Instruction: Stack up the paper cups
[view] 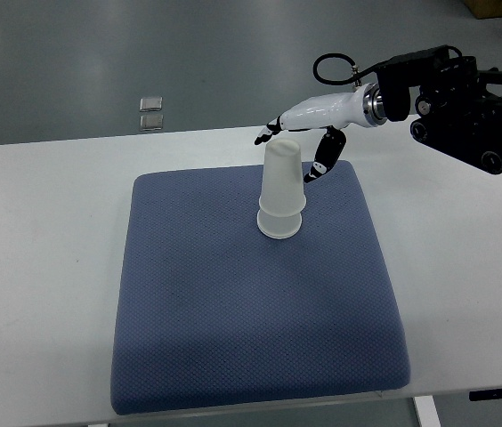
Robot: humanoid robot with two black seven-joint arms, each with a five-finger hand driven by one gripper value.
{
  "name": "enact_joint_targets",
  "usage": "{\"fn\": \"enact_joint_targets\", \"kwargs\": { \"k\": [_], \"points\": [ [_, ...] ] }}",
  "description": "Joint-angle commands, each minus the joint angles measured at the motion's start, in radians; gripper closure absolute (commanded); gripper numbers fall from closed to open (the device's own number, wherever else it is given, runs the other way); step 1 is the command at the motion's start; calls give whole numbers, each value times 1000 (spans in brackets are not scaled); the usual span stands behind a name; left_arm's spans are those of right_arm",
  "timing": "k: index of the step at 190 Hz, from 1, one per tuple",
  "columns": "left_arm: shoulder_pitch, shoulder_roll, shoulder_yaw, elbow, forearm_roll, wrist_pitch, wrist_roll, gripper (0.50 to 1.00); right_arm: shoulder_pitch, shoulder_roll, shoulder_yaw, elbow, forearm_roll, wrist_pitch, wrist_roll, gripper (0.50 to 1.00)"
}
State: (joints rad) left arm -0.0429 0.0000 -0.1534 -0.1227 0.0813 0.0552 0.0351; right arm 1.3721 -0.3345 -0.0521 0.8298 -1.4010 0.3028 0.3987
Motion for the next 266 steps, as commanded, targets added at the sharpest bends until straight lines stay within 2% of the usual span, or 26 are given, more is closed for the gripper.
{"fn": "enact_joint_targets", "kwargs": {
  "k": [1,60,114,143,195,251,266],
  "points": [
    [0,0,0,0,0,0,0,500,-2,0,0,0,-1,-1,0,599],
    [0,0,0,0,0,0,0,500,-8,3,0,-5,-1,-2,0,589],
    [0,0,0,0,0,0,0,500,-11,-23,6,-124,4,-5,2,587],
    [0,0,0,0,0,0,0,500,-47,-93,12,-167,20,-13,5,587],
    [0,0,0,0,0,0,0,500,-200,-72,162,-353,402,-177,2,587],
    [0,0,0,0,0,0,0,500,-317,9,287,-365,904,-194,0,587],
    [0,0,0,0,0,0,0,500,-329,43,291,-365,1016,-218,0,587]
  ]
}}
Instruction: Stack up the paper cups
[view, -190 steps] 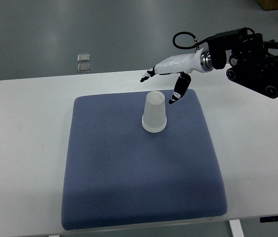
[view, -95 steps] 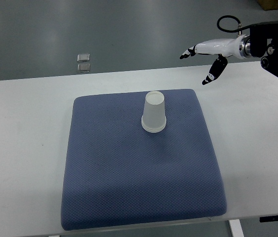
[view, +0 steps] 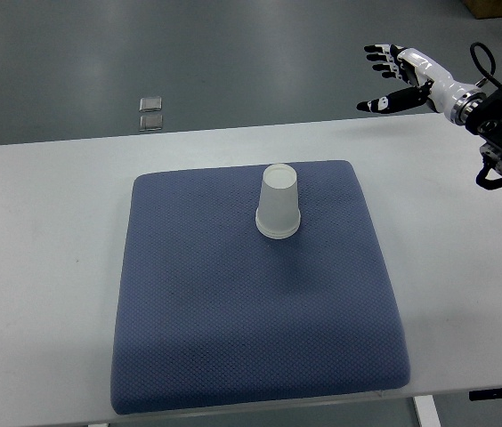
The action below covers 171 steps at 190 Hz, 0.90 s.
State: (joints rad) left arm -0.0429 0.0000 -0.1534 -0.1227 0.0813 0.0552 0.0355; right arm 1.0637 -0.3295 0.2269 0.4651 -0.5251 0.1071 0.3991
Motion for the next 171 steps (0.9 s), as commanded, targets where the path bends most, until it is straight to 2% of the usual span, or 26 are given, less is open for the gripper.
{"fn": "enact_joint_targets", "kwargs": {
  "k": [1,14,66,99,125,171],
  "points": [
    [0,0,0,0,0,0,0,500,-21,38,12,0,140,-23,0,587],
    [0,0,0,0,0,0,0,500,-36,61,12,0,252,-41,0,587],
    [0,0,0,0,0,0,0,500,-50,82,14,0,665,-24,-2,587],
    [0,0,0,0,0,0,0,500,-54,84,75,-5,878,-33,-46,587],
    [0,0,0,0,0,0,0,500,-110,89,160,-5,890,-38,-40,587],
    [1,0,0,0,0,0,0,500,-142,132,155,-5,837,-36,-32,587]
  ]
}}
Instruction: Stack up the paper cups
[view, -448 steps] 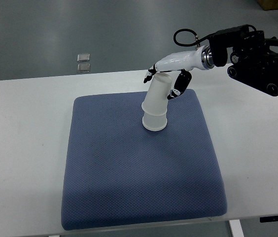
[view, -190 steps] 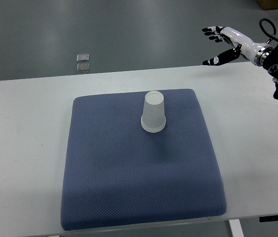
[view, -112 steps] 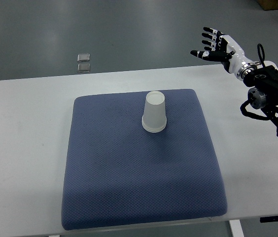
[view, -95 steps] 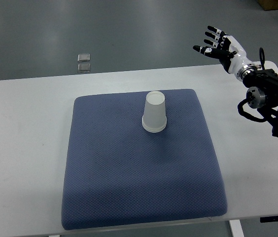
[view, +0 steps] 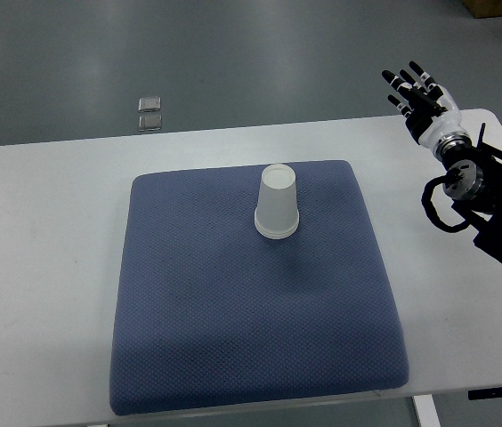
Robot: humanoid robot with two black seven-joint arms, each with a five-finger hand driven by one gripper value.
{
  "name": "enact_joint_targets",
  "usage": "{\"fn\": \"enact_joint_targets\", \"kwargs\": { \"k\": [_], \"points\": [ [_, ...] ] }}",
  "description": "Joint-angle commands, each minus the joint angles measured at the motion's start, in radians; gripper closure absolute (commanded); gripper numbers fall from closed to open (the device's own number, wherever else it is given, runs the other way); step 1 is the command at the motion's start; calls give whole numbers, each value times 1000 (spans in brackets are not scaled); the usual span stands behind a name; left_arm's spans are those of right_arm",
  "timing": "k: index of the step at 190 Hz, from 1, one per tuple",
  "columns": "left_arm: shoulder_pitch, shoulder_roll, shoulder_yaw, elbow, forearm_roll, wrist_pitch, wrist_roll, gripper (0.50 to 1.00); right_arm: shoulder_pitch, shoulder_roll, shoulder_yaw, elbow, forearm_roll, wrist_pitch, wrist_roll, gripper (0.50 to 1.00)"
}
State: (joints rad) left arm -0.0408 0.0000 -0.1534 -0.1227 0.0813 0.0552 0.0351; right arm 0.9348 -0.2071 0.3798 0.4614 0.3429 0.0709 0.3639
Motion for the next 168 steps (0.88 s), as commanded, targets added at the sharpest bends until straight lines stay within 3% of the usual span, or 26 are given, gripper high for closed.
{"fn": "enact_joint_targets", "kwargs": {
  "k": [1,168],
  "points": [
    [1,0,0,-2,0,0,0,500,-13,9,4,-1,-35,1,3,587],
    [-1,0,0,0,0,0,0,500,-57,52,19,2,-173,9,47,587]
  ]
}}
